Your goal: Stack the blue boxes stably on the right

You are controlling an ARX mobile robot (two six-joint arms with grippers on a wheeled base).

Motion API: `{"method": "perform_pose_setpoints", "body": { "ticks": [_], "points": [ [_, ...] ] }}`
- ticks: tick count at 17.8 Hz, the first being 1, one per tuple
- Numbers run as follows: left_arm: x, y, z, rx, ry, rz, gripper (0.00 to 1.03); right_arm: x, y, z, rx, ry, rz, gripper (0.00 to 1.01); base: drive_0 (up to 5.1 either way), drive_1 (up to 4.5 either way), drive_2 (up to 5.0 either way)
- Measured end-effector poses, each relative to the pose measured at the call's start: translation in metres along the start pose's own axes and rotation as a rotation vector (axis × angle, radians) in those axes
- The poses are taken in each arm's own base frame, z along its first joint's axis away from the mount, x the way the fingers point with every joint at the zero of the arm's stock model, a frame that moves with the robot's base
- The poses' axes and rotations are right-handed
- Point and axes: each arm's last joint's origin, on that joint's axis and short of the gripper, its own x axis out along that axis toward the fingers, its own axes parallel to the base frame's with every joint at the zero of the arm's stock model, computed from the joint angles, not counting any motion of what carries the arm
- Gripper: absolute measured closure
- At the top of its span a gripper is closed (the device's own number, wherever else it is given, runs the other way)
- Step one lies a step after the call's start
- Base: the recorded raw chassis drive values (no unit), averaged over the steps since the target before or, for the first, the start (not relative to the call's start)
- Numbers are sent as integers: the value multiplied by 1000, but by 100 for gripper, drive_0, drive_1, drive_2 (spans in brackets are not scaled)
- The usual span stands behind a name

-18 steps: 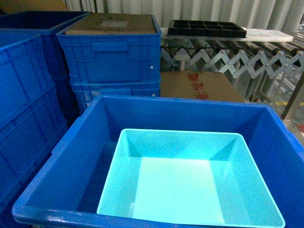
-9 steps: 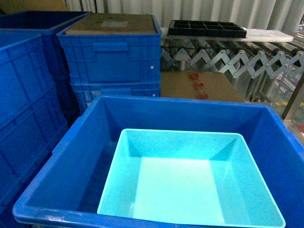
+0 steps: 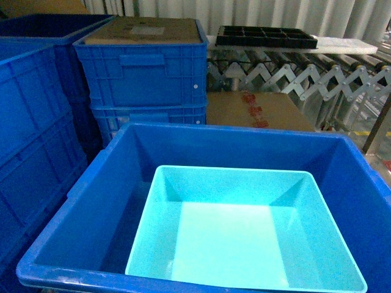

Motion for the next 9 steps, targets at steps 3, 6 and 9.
{"method": "perform_pose_setpoints", "body": {
  "ticks": [3, 6, 9],
  "points": [
    [-6, 0, -2, 0, 15, 1, 101, -12, 0, 0, 0, -12, 3, 99, 0, 0, 0],
    [-14, 0, -5, 0, 26, 3, 101, -12, 0, -3, 0, 10, 4, 99, 0, 0, 0],
    [-14, 0, -4, 0, 15, 3, 101, -12, 0, -3, 0, 10, 4, 99, 0, 0, 0]
  ]
}}
